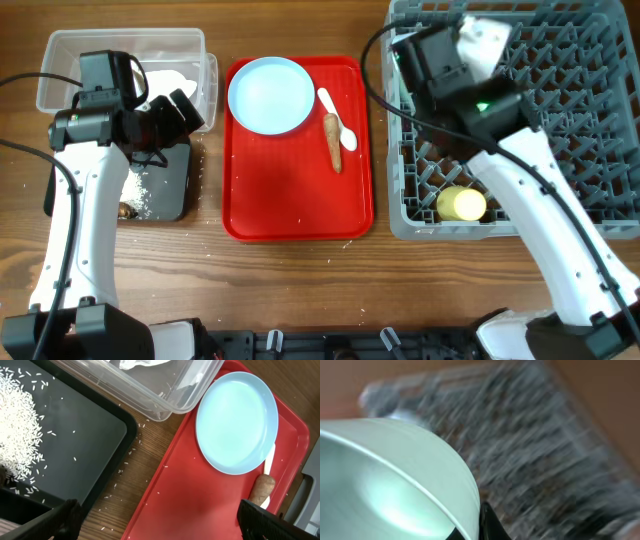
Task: Sort waste into correct bins and load items into the dishwasher rack
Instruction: 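Grasp the teal bowl with the right gripper and place it in the rack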
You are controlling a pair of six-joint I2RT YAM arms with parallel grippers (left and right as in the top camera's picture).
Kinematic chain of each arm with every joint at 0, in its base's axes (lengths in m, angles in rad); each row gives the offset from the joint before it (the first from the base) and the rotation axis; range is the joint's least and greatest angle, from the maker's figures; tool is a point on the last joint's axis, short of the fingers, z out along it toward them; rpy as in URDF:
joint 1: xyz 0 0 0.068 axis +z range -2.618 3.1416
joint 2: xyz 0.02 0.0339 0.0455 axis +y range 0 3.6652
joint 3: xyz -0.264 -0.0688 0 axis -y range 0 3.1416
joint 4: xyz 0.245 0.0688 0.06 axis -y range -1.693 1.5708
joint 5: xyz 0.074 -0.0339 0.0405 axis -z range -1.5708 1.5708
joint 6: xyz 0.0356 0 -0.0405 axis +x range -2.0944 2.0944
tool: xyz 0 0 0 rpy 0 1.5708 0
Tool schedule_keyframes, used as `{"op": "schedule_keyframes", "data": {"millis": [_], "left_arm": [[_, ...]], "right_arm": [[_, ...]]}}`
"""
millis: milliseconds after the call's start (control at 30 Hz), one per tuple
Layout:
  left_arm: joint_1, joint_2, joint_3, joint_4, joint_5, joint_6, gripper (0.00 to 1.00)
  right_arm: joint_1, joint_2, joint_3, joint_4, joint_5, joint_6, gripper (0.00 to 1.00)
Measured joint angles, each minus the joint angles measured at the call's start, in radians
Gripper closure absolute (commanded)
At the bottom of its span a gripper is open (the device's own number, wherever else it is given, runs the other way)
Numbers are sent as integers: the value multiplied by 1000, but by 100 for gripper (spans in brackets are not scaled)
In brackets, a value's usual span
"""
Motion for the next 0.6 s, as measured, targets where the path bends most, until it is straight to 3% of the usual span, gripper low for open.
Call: {"op": "schedule_keyframes", "data": {"millis": [67, 167, 267, 400, 600], "left_arm": [[0, 0, 0, 1, 0, 0, 0], [0, 0, 0, 0, 0, 0, 0], [0, 0, 0, 0, 0, 0, 0], [0, 0, 0, 0, 0, 0, 0], [0, 0, 0, 0, 0, 0, 0]], "right_arm": [[1, 33, -2, 140, 143, -222, 96], [1, 169, -2, 188, 342, -516, 96], [1, 287, -3, 188, 433, -669, 96], [1, 428, -3, 195, 508, -768, 96], [-8, 456, -65, 207, 508, -720, 96]]}}
